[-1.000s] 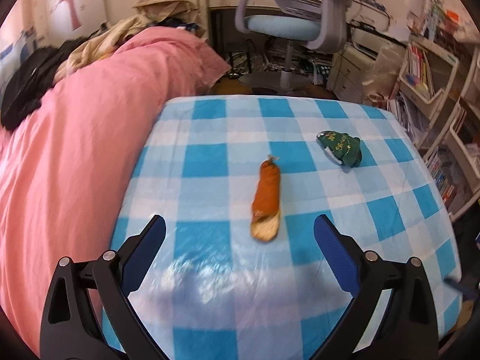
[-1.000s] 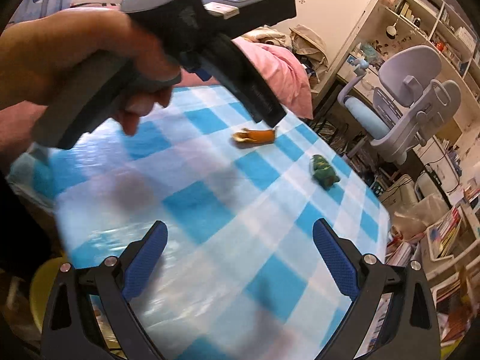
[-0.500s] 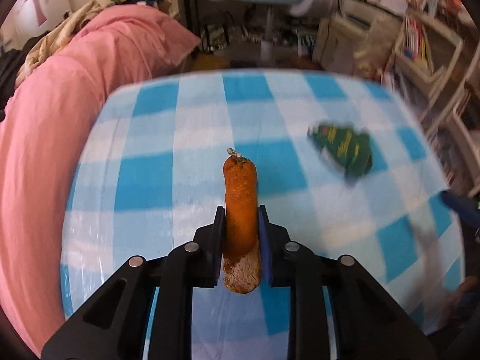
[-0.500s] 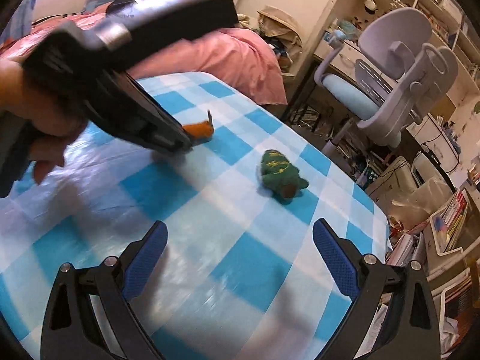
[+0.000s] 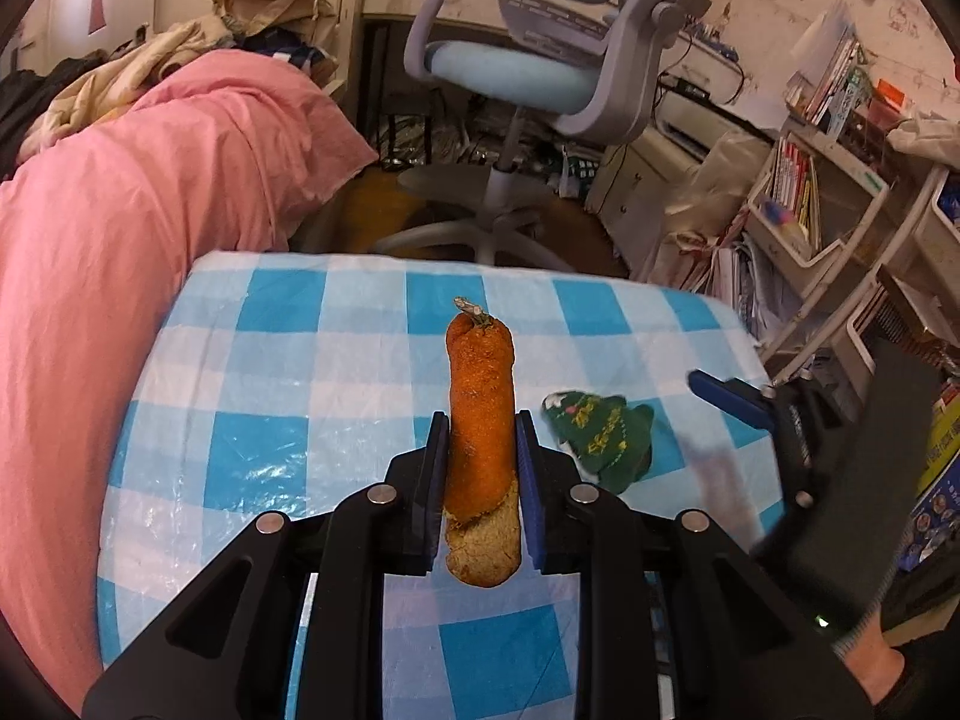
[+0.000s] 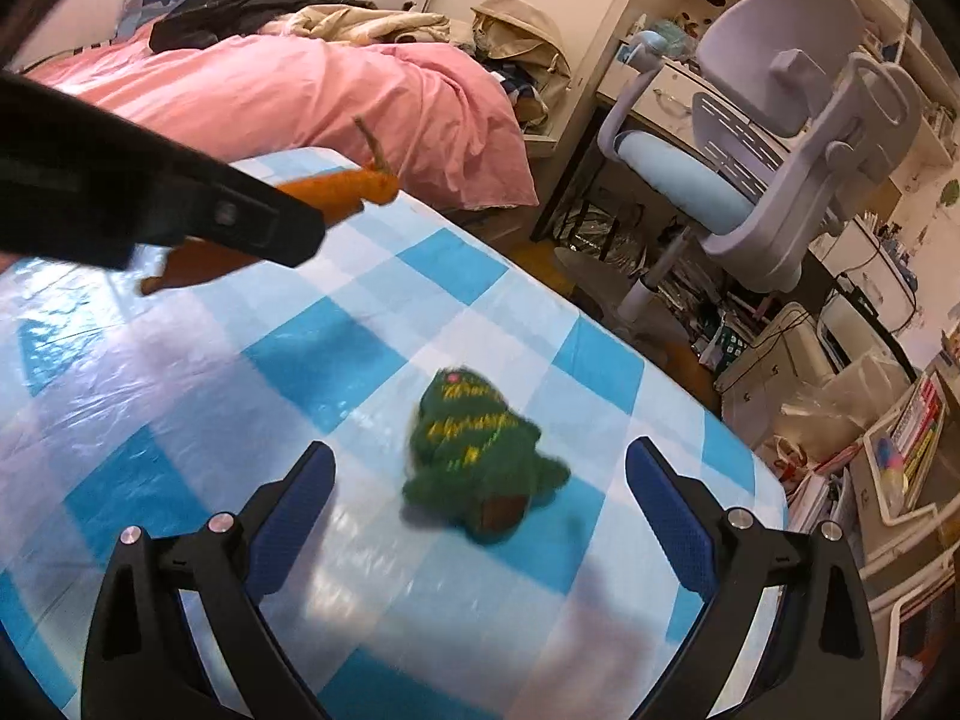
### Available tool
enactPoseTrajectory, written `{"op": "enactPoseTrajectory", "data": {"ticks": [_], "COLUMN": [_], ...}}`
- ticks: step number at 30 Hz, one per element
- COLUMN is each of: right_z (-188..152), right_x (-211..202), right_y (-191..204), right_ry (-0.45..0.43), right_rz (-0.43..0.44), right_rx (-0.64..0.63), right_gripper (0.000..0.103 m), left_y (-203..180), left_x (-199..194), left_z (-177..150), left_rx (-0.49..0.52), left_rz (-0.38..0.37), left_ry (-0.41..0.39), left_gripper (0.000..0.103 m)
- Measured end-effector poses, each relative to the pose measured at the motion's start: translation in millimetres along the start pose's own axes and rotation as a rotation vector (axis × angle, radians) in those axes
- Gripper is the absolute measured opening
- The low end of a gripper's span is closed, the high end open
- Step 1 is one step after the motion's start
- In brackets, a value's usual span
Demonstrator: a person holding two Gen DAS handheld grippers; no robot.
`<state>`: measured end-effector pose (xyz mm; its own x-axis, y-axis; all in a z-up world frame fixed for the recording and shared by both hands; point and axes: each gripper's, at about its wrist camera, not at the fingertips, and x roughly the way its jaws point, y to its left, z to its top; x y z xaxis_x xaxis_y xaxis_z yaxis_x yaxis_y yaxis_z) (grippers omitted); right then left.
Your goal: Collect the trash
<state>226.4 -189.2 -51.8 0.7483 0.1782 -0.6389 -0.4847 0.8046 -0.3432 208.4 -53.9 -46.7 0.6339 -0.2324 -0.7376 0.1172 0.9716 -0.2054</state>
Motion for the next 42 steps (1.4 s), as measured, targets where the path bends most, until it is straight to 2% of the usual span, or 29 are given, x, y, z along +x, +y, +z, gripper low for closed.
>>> {"op": "enactPoseTrajectory", "data": {"ticks": [4,7,9,10,11,13,19,24,29,36,38,40,42], "right_z": [7,9,8,8,7,6,-4,-8,-15,-36,-42,-48,-57], "right_x": [10,21,24,25,24,21,-2,-32,-76,-131,-143,-155,-165], "right_y": [-8,-12,-13,-14,-15,-13,2,12,22,34,35,37,39], "right_ry": [0.005,0.043,0.067,0.077,0.083,0.085,0.091,0.085,0.051,0.025,0.026,0.025,0.030], "right_rz": [0.007,0.038,0.085,0.108,0.150,0.160,0.212,0.235,0.247,0.253,0.253,0.249,0.254], "right_rx": [0.023,0.034,0.043,0.054,0.078,0.088,0.076,0.076,0.082,0.102,0.119,0.128,0.142], "right_gripper": [0.093,0.093,0.079,0.058,0.047,0.042,0.039,0.038,0.038,0.038,0.039,0.039,0.039], "left_y": [3,4,4,4,4,1,-10,-15,-15,-16,-11,5,18], "left_x": [-5,-4,-3,-2,-2,-3,-14,-40,-75,-109,-111,-103,-89], "left_z": [2,1,0,0,-1,-2,-7,-15,-30,-57,-61,-61,-59], "left_rx": [-0.008,-0.001,0.005,0.007,0.010,0.023,0.058,0.090,0.119,0.175,0.157,0.066,-0.025], "left_rz": [-0.005,0.001,0.007,0.008,0.009,0.013,0.014,0.023,0.047,0.067,0.054,-0.014,-0.051], "left_ry": [-0.013,-0.009,-0.003,-0.001,0.002,0.004,-0.004,-0.034,-0.075,-0.088,-0.073,-0.025,0.022], "left_gripper": [0.020,0.020,0.020,0.020,0.020,0.020,0.020,0.021,0.021,0.020,0.020,0.021,0.033]}}
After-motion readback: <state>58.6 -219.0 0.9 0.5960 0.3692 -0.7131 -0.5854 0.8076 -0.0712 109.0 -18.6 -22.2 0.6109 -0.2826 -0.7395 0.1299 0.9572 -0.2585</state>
